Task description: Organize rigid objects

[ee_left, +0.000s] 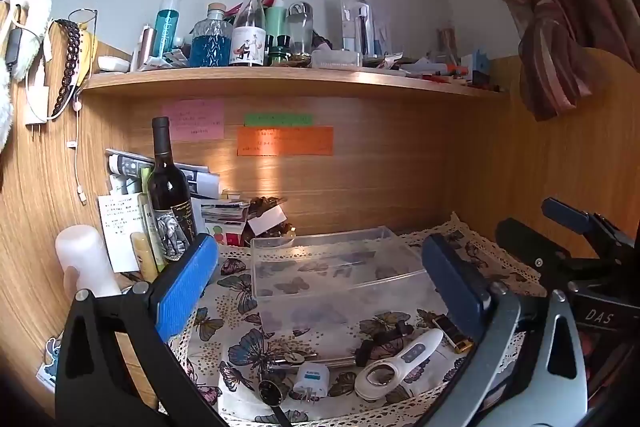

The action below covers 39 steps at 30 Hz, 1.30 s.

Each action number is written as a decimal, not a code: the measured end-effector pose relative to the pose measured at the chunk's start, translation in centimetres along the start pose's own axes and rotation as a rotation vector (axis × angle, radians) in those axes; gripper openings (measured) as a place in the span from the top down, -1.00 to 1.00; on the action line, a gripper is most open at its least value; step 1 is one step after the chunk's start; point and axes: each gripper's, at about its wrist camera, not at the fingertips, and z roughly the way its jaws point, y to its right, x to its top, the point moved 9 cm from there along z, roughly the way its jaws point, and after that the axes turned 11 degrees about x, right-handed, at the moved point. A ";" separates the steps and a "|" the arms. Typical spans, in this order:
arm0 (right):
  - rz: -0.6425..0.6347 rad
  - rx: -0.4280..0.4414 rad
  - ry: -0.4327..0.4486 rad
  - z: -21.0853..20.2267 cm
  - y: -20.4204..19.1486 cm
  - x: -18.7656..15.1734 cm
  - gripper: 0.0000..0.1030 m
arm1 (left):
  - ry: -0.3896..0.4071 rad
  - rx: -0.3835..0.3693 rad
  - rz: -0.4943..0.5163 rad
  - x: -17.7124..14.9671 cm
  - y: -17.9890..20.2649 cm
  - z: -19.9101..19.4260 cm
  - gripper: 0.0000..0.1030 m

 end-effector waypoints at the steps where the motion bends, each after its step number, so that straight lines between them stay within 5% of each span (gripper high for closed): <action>1: 0.000 0.000 0.000 0.0 0.0 0.0 -1.00 | 0.000 0.001 0.000 0.0 0.0 0.0 -1.00; 39: 0.018 0.040 -0.020 0.7 -0.6 -0.1 -1.00 | -0.008 -0.039 -0.030 0.4 0.1 0.1 -1.00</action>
